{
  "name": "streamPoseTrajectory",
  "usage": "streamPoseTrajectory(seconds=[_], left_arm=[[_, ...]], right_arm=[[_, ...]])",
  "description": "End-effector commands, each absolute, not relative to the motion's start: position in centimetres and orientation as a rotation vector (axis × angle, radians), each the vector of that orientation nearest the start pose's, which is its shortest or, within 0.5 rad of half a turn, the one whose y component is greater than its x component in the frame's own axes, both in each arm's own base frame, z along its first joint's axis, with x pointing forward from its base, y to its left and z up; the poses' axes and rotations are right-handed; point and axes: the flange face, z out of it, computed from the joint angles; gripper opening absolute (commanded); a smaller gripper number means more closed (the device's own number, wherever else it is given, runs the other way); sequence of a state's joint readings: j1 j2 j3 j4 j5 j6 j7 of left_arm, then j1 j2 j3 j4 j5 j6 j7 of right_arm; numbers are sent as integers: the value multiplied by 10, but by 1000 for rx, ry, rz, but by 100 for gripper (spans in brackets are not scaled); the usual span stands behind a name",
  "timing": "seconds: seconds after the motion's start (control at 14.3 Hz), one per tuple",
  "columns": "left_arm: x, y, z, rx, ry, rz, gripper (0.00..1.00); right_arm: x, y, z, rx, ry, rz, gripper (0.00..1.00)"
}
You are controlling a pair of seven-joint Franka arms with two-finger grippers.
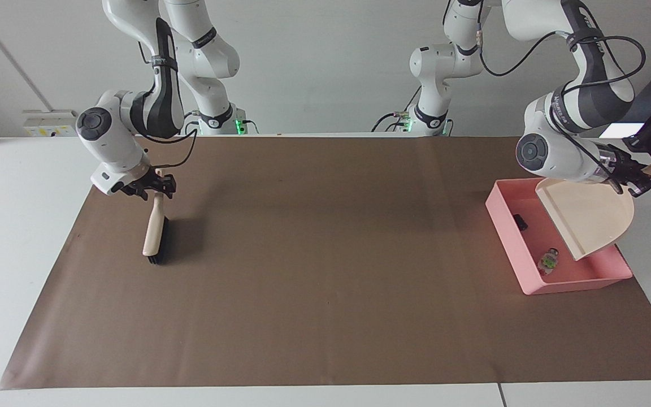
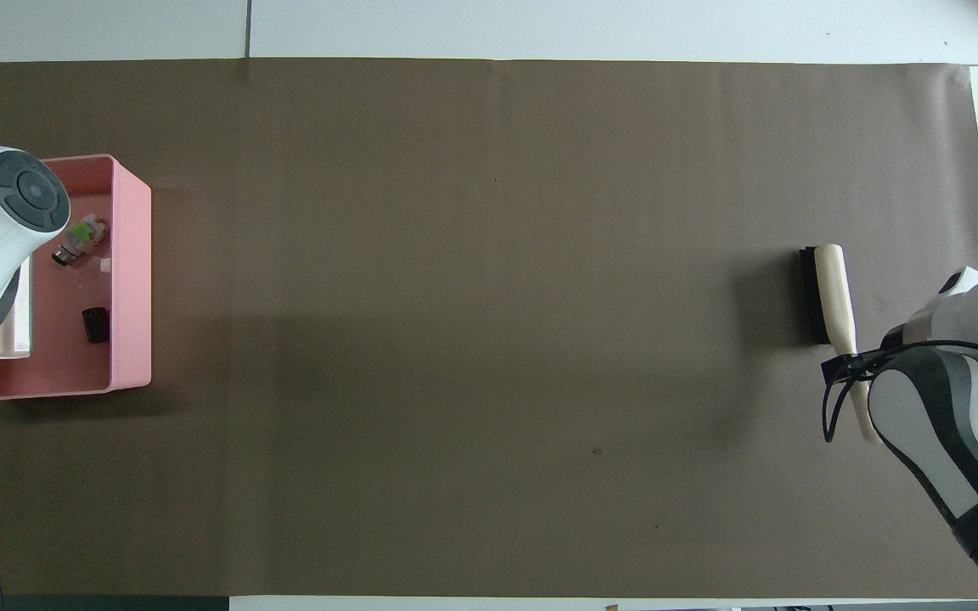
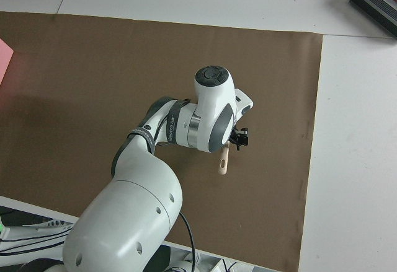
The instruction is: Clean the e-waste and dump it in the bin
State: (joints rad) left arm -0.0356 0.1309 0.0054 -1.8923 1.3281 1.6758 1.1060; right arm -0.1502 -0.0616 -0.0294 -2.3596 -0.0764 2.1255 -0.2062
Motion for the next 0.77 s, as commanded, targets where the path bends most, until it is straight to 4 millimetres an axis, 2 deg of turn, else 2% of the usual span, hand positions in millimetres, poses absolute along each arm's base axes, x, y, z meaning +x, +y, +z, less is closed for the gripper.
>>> streamPoseTrajectory(seconds=[0.0,0.21,0.35,0.49,0.63,0.7], left_arm=[[583,71,492,-1375,1345,1061,0],[580,67,489,-1343,1315,1084,0],[579,69,477,-1302,1247,1073,0],[581,73,479,-1265,1230,1074,0],[582,71,477,-1237,1217,1088,0],[582,70,474,-1218,1204,1105,0]], right_arm=[[461,-87,345,-3144,-155,268,100],[461,-86,345,-3144,-160,268,100],[461,-85,345,-3144,-163,268,100],[463,-86,346,-3145,-162,263,100],[469,-89,355,-3149,-154,250,100],[479,-95,369,-3161,-136,197,100]])
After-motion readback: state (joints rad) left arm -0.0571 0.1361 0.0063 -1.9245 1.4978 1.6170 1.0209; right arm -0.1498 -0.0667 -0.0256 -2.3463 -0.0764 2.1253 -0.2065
